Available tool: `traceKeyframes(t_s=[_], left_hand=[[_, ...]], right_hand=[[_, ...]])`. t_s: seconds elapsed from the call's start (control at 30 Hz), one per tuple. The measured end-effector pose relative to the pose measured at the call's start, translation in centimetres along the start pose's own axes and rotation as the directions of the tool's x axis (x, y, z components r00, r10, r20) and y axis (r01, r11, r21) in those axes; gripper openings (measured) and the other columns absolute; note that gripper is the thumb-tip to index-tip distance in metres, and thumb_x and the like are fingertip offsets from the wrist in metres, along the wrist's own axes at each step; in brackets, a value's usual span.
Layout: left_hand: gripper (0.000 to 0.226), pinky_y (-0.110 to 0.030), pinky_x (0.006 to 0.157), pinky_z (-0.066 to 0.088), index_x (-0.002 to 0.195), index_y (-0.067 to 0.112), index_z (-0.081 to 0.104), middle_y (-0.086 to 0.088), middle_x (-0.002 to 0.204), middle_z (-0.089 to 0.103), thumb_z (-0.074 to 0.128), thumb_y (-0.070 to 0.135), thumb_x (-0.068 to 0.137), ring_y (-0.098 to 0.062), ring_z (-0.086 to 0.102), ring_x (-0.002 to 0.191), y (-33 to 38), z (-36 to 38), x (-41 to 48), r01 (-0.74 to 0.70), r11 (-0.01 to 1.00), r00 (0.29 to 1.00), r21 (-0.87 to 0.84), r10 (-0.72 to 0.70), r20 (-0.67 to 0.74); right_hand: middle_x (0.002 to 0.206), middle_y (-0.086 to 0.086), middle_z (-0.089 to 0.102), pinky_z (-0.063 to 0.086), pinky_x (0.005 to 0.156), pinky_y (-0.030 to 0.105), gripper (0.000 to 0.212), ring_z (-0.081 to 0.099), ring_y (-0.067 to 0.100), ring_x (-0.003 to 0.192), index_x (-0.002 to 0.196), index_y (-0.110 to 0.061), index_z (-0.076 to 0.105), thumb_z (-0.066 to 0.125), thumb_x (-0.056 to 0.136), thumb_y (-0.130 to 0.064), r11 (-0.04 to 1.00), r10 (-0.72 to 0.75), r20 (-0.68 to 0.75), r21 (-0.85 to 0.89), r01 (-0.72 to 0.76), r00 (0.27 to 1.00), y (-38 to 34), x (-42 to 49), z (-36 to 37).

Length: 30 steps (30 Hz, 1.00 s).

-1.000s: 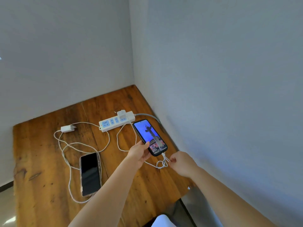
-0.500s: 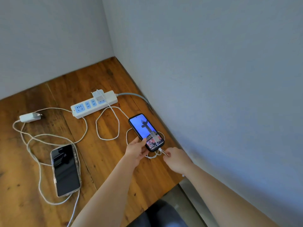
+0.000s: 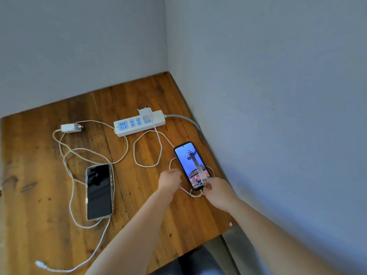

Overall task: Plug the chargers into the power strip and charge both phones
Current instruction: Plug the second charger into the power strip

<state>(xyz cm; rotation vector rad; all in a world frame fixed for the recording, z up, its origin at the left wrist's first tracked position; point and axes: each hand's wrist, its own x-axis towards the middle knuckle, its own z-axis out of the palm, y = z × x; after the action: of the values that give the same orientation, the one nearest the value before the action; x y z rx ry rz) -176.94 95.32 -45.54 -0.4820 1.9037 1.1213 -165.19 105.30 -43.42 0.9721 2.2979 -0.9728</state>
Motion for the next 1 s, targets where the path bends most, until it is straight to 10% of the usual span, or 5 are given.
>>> traceKeyframes(t_s=[0.2,0.43,0.77,1.0], left_hand=[[0.030,-0.028,0.086,0.050,0.124,0.015,0.061,-0.003,0.124,0.061,0.047,0.016,0.098,-0.019,0.059,0.107,-0.4,-7.5,-2.0,-0.263,0.945,0.916,0.194,0.308,-0.257],[0.044,-0.035,0.102,0.039,0.136,0.016,0.048,-0.003,0.143,0.044,0.050,0.023,0.092,-0.023,0.037,0.132,-3.2,-17.2,2.1,-0.252,0.812,0.795,0.526,0.484,-0.367],[0.081,-0.036,0.114,-0.009,0.154,0.023,0.004,-0.009,0.161,-0.012,0.043,0.054,0.090,-0.026,-0.015,0.147,-3.7,-22.1,8.9,-0.312,0.454,0.762,0.835,0.644,-0.065],[0.079,-0.035,0.110,-0.022,0.152,0.028,-0.011,-0.004,0.153,-0.032,0.022,0.064,0.089,-0.024,-0.035,0.139,-4.7,-23.0,10.7,-0.344,0.432,0.804,0.834,0.595,0.023]], right_hand=[[0.114,0.003,0.066,0.051,0.073,0.021,0.024,0.060,0.015,0.095,0.114,-0.017,0.063,0.047,0.096,-0.024,0.981,-0.181,0.028,-0.062,0.183,0.983,-7.6,1.4,0.6],[0.115,0.001,0.066,0.049,0.078,0.019,0.025,0.062,0.014,0.099,0.117,-0.019,0.062,0.049,0.096,-0.023,0.943,-0.322,0.137,-0.045,0.330,0.937,-17.0,3.8,5.5],[0.126,0.005,0.061,0.053,0.090,0.033,0.032,0.059,0.021,0.111,0.126,-0.016,0.056,0.049,0.096,-0.022,0.862,-0.490,0.050,-0.122,0.492,0.870,-29.5,13.0,9.3],[0.144,0.004,0.046,0.040,0.104,0.035,0.049,0.041,0.022,0.131,0.142,-0.016,0.039,0.050,0.096,-0.022,0.761,-0.631,-0.099,-0.267,0.591,0.769,-36.6,19.1,12.7]])
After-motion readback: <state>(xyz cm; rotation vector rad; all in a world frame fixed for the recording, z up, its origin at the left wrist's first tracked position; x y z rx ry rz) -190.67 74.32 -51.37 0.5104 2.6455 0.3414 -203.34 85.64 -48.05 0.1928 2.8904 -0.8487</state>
